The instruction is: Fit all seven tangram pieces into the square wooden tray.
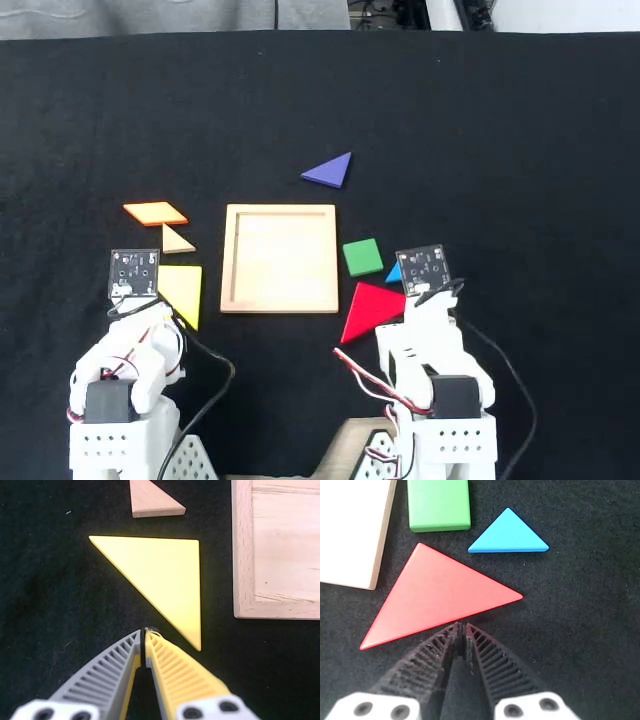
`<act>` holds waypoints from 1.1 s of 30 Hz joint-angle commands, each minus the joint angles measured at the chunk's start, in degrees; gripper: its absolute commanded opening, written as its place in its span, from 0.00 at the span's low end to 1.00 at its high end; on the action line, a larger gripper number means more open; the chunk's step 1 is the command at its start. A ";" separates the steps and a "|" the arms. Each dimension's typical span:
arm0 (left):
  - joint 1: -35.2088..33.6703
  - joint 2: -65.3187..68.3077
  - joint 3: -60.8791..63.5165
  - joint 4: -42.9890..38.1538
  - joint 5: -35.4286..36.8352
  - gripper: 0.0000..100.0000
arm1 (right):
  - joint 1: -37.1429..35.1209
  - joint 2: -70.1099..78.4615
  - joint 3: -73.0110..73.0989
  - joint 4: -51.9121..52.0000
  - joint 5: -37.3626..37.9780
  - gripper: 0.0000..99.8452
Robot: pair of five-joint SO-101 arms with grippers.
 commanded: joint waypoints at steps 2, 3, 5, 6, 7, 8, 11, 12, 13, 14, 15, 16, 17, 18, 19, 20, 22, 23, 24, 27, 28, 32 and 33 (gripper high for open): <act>-0.57 -0.18 1.19 0.35 0.26 0.03 | -0.70 -5.14 -0.13 0.26 -0.18 0.01; -0.57 -0.18 1.19 0.35 0.26 0.03 | -0.70 -5.14 -0.13 0.26 -0.18 0.01; -0.57 -0.18 1.19 0.35 0.26 0.03 | -0.70 -5.14 -0.13 0.26 -0.18 0.01; -0.57 -0.18 1.19 0.35 0.26 0.03 | -0.70 -5.14 -0.13 0.26 -0.18 0.01; -0.57 -0.18 1.19 0.35 0.26 0.03 | -0.70 -5.14 -0.13 0.26 -0.18 0.01; -0.57 -0.18 1.19 0.35 0.26 0.03 | -0.70 -5.14 -0.13 0.26 -0.18 0.01; -0.57 -0.18 1.19 0.35 0.26 0.03 | -1.32 -5.23 -0.13 -0.79 0.26 0.01; -0.57 -0.18 1.19 0.35 0.26 0.03 | -2.11 -5.23 -0.13 -2.37 0.35 0.01; -0.57 -0.18 1.19 0.35 0.26 0.03 | -2.29 -5.23 -0.22 -4.40 0.97 0.01; -0.48 -0.18 1.19 0.35 0.26 0.03 | -2.11 -5.23 -0.22 -6.68 2.73 0.01; -0.48 -0.18 1.19 0.35 0.26 0.03 | -1.76 -5.23 -0.22 -9.49 5.54 0.01; -0.48 -0.18 1.19 0.35 0.26 0.03 | -1.58 -5.23 -0.22 -12.84 9.14 0.01; -0.48 -0.18 1.19 0.35 0.26 0.03 | -1.58 -5.23 -0.22 -16.53 12.66 0.01; -0.57 -0.18 1.19 0.35 0.26 0.03 | -1.58 -5.23 -0.22 -19.87 15.74 0.01; -0.57 -0.18 1.19 0.35 0.26 0.03 | -1.58 -5.14 -0.22 -22.51 18.29 0.01; -0.57 -0.18 1.19 0.35 0.26 0.03 | -1.58 -5.14 -0.22 -24.09 20.66 0.01; -0.48 -0.18 1.19 0.35 0.26 0.03 | -1.58 -5.14 -0.40 -25.93 25.05 0.02; -0.48 -0.18 1.19 0.35 0.26 0.03 | -1.67 -5.14 -0.48 -26.02 26.37 0.03; -0.48 -0.18 1.19 0.35 0.26 0.03 | -1.85 -5.14 -0.66 -25.67 27.43 0.05; -0.57 -0.18 1.19 0.35 0.26 0.03 | -1.67 -4.97 -2.95 -23.38 27.96 0.09; -0.57 -0.18 1.19 0.35 0.26 0.03 | -1.67 -4.88 -4.62 -21.80 28.04 0.10; -0.57 -0.18 1.19 0.35 0.26 0.03 | -1.93 -3.82 -12.44 -13.19 31.74 0.10; -0.57 -0.18 1.19 0.35 0.26 0.03 | -1.93 -2.42 -14.29 -11.60 32.53 0.10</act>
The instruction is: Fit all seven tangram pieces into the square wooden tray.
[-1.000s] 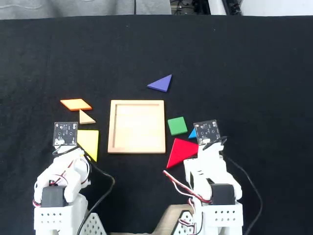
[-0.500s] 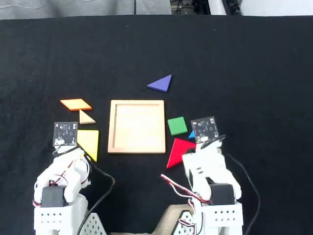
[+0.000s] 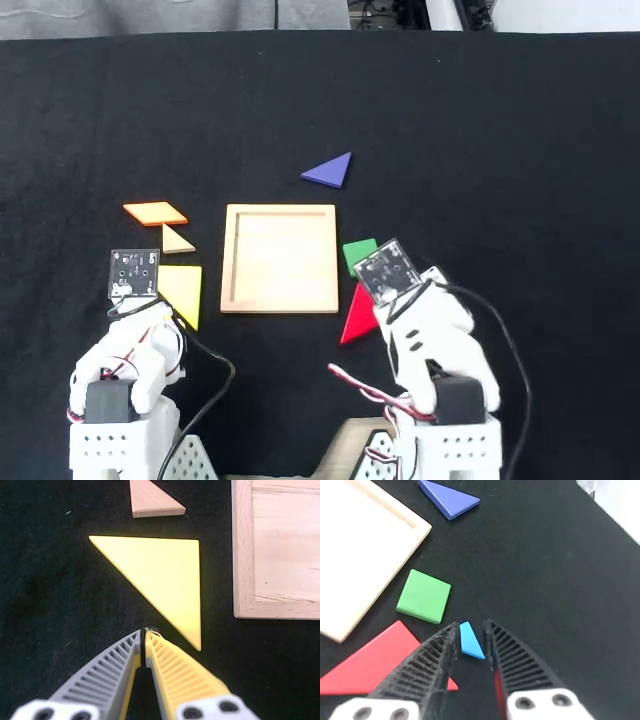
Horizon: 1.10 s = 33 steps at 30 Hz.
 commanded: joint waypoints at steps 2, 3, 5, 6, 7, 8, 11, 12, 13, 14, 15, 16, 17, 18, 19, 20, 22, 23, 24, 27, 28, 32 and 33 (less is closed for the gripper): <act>-0.57 -0.18 1.19 0.35 0.26 0.03 | -0.62 2.24 -10.68 6.68 3.87 0.10; -0.57 -0.18 1.19 0.35 0.26 0.03 | -0.62 5.58 -12.35 7.38 4.75 0.10; -0.57 -0.18 1.19 0.35 0.26 0.03 | -0.62 13.23 -16.13 7.56 5.36 0.10; -0.57 -0.18 1.19 0.35 0.26 0.03 | -0.62 17.54 -18.59 7.65 5.19 0.10; -0.57 -0.18 1.19 0.35 0.26 0.03 | -0.62 22.02 -21.41 8.00 5.19 0.10; -0.57 -0.18 1.19 0.35 0.26 0.03 | -0.70 26.68 -24.57 8.62 5.19 0.10; -0.57 -0.18 1.19 0.35 0.26 0.03 | -3.60 41.10 -33.10 13.63 7.91 0.10; -0.57 -0.18 1.19 0.35 0.26 0.03 | -5.27 45.76 -35.12 15.91 11.34 0.10; -0.40 -0.18 1.19 0.35 0.26 0.03 | -6.95 49.98 -36.62 17.85 15.38 0.10; -0.48 -0.18 1.19 0.35 0.26 0.03 | -8.62 53.85 -37.93 19.43 18.81 0.10; -0.48 -0.18 1.19 0.35 0.26 0.03 | -10.29 57.45 -39.08 20.22 21.89 0.10; -0.57 -0.18 1.19 0.35 0.26 0.03 | -11.25 60.35 -40.22 20.31 23.82 0.10; -0.57 -0.18 1.19 0.35 0.26 0.03 | -11.87 62.90 -41.36 20.31 24.88 0.10; -0.57 -0.18 1.19 0.35 0.26 0.03 | -12.04 65.19 -42.77 20.31 25.85 0.10; -0.57 -0.18 1.19 0.35 0.26 0.03 | -12.13 67.12 -44.18 20.31 27.08 0.10; -0.57 -0.18 1.19 0.35 0.26 0.03 | -11.96 69.05 -45.67 20.31 28.48 0.10; -0.57 -0.18 1.19 0.35 0.26 0.03 | -9.93 72.66 -47.96 18.46 31.12 0.10; -0.57 -0.18 1.19 0.35 0.26 0.03 | -8.18 74.68 -48.57 15.91 31.56 0.10; -0.57 -0.18 1.19 0.35 0.26 0.03 | -5.98 76.97 -49.19 12.75 31.56 0.09; -0.57 -0.18 1.19 0.35 0.26 0.03 | 1.67 84.62 -50.24 5.89 30.95 0.01; -0.57 -0.18 1.19 0.35 0.26 0.03 | 3.96 87.08 -50.15 4.48 30.86 0.02; -0.57 -0.18 1.19 0.35 0.26 0.03 | 9.14 95.16 -49.89 1.49 31.21 0.01; -0.57 -0.18 1.19 0.35 0.26 0.03 | 9.67 96.31 -49.98 0.97 31.21 0.01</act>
